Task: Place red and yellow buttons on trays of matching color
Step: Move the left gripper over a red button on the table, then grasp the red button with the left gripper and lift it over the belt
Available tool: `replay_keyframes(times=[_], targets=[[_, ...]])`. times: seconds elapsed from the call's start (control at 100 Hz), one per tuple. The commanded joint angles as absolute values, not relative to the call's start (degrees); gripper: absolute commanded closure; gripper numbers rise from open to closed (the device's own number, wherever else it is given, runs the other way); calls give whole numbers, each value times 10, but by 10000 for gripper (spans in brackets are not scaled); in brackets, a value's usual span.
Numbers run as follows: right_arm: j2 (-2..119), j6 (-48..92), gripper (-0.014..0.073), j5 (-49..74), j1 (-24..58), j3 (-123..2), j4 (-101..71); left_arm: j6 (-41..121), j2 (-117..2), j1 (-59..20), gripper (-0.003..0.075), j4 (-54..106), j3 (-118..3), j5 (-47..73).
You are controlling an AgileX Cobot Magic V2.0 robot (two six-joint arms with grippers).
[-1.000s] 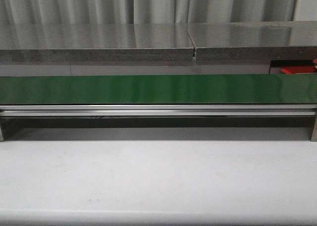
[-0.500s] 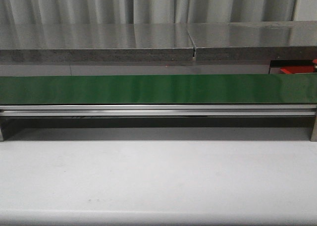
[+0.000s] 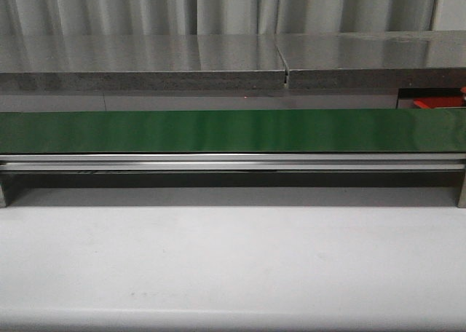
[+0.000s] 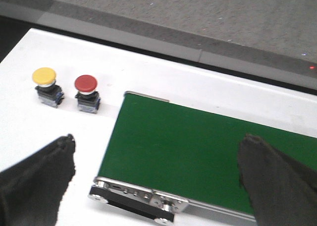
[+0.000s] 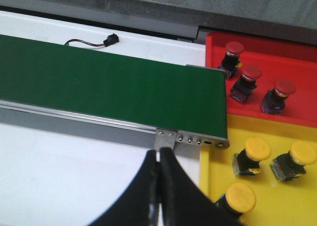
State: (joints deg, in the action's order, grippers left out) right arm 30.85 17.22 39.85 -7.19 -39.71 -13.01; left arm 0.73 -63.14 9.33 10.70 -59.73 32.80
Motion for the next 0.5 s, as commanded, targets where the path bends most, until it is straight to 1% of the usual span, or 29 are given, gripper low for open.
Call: replay_keyframes(times=[0.0,0.18,0.33,0.49], targets=[[309,177,711,364,-70,-411,-136,0,-693,114,79,109,-666,309],[309,177,711,364,-70,-411,-136,0,-828,140,79,109,-766,317],[309,177,711,364,-70,-411,-136,0,-933,140,80,89,-835,322],[309,177,711,364,-70,-411,-136,0,-1019,140,80,70,-902,329]])
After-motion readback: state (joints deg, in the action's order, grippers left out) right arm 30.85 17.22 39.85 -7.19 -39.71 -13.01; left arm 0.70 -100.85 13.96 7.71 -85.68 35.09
